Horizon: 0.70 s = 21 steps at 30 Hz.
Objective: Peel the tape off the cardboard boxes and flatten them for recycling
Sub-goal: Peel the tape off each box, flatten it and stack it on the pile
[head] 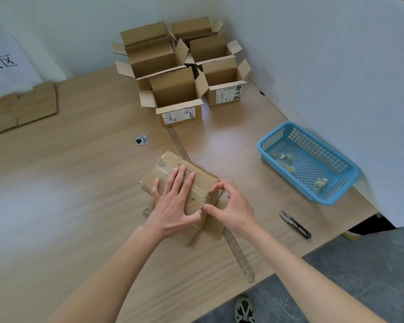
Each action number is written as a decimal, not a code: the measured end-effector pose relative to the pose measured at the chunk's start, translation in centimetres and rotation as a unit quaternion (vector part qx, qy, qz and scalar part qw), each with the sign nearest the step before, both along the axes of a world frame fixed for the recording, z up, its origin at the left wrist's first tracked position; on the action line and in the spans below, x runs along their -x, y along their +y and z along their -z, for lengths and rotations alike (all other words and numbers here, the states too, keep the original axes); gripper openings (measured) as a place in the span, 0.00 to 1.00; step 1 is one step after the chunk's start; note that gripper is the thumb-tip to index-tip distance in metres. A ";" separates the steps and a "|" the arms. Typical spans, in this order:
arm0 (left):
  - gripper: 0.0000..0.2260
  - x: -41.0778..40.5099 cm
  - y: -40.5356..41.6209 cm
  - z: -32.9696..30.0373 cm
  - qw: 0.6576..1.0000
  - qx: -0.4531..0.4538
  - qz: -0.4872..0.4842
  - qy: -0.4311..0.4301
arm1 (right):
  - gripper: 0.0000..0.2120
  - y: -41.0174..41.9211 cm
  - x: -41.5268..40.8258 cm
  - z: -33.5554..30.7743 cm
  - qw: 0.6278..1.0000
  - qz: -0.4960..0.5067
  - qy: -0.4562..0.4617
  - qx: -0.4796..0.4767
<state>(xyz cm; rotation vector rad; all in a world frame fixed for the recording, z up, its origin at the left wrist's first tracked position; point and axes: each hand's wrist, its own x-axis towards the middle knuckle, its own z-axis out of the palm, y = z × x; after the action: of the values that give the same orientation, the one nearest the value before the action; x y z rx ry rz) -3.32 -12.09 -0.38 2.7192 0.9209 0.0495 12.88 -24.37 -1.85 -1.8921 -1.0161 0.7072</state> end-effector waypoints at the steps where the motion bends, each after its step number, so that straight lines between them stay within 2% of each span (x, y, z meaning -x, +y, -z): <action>1: 0.44 0.0 0.0 0.0 1.000 -0.003 0.000 0.003 | 0.21 -0.1 0.1 -0.2 1.000 0.000 -0.023 0.008; 6: 0.44 -0.1 -0.2 0.1 1.000 -0.004 0.000 0.005 | 0.20 -0.3 0.0 -0.4 0.991 -0.009 -0.133 0.028; 10: 0.45 0.0 -0.1 -0.1 1.000 -0.005 0.000 0.005 | 0.15 -0.5 -0.3 -0.6 0.966 -0.042 -0.254 0.001; 13: 0.45 0.0 -0.4 -0.1 1.000 -0.008 0.015 0.010 | 0.10 -0.2 -1.1 -1.4 0.950 -0.009 -0.310 -0.031; 14: 0.45 0.0 -0.5 -0.1 1.000 -0.008 0.019 0.010 | 0.09 0.5 -1.4 -2.0 0.950 -0.010 -0.310 -0.040; 16: 0.45 0.0 -0.5 -0.2 1.000 -0.002 0.017 0.007 | 0.08 2.5 -1.9 -3.1 0.953 -0.088 -0.285 -0.043; 18: 0.45 0.1 -0.5 -0.3 1.000 0.009 0.015 -0.001 | 0.14 3.7 -1.8 -3.7 0.961 -0.159 -0.225 -0.027; 21: 0.45 0.2 -0.3 -0.2 1.000 0.018 0.018 -0.012 | 0.18 2.4 -1.7 -2.7 0.978 -0.131 -0.160 -0.043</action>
<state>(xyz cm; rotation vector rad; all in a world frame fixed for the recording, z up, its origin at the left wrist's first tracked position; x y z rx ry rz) -3.51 -12.40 -0.19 2.6947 0.8568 0.0578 14.62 -21.99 0.85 -1.8516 -1.4950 0.5033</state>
